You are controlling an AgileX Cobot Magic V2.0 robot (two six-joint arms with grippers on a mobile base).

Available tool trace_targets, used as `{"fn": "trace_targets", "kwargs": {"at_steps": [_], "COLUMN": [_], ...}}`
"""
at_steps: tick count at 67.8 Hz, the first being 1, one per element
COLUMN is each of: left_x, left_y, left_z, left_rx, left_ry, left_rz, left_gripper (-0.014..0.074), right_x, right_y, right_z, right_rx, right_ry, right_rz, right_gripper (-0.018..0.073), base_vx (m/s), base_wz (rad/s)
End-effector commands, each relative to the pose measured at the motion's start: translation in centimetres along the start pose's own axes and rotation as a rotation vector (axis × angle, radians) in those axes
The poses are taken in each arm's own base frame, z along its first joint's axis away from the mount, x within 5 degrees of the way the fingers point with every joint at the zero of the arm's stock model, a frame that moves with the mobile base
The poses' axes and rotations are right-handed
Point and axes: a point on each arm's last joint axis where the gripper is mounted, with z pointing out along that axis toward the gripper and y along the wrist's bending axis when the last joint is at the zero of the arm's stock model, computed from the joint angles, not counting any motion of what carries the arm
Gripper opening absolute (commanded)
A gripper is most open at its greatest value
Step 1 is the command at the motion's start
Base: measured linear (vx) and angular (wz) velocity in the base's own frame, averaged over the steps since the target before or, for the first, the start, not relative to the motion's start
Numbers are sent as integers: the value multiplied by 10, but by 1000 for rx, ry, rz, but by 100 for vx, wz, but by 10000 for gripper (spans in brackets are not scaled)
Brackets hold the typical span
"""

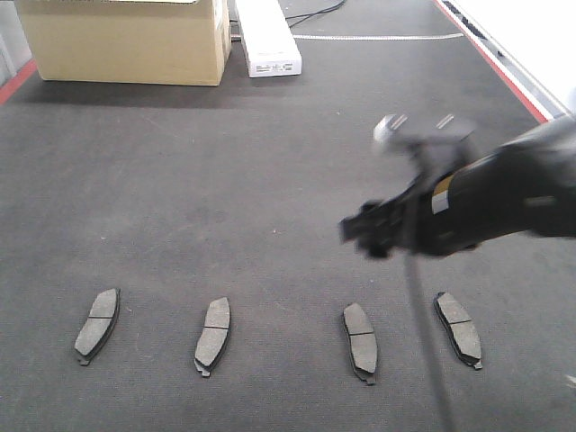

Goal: Move and align brake pads A on conveyor
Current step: 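Open the right gripper and raise it off the pad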

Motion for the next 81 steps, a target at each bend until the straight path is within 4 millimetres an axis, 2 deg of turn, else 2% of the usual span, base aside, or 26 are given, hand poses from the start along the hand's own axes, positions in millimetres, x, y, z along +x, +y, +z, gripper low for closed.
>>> {"fn": "trace_targets", "kwargs": {"at_steps": [1,7,16,24,42,57,67,77,81], "left_x": [-12,-12,-12,-12,-12,-13,-13,-15,-15], "left_y": [-4,-4,-4,-4,-4,-2,-2,-3,-3], "left_z": [-2,-2,-2,-2,-2,-2,-2,-2,-2], "left_rx": [32,32,32,32,32,6,1,13,12], "left_ry": [-68,-68,-68,-68,-68,-79,-82,-104,-103], "left_rz": [-1,-1,-1,-1,-1,34,40,40,41], "left_gripper": [372,372,372,372,372,372,372,365,321], "right_x": [-9,-2,11,33,118,180,200,204,204], "right_y": [-8,-16,-25,-33,-54,-69,-72,-72,-73], "right_z": [-56,-95,-143,-169,-181,-168,-165,-160,-159], "right_rx": [6,14,2,-15,-59,-57,-85,-79,-76], "right_ry": [-174,-258,-366,-459,-635,-737,-864,-898,-887], "right_rz": [-28,-32,-42,-49,-59,-105,-118,-137,-136], "right_gripper": [526,526,526,526,526,526,526,521,485], "base_vx": [0,0,0,0,0,0,0,0,0], "base_wz": [0,0,0,0,0,0,0,0,0]}}
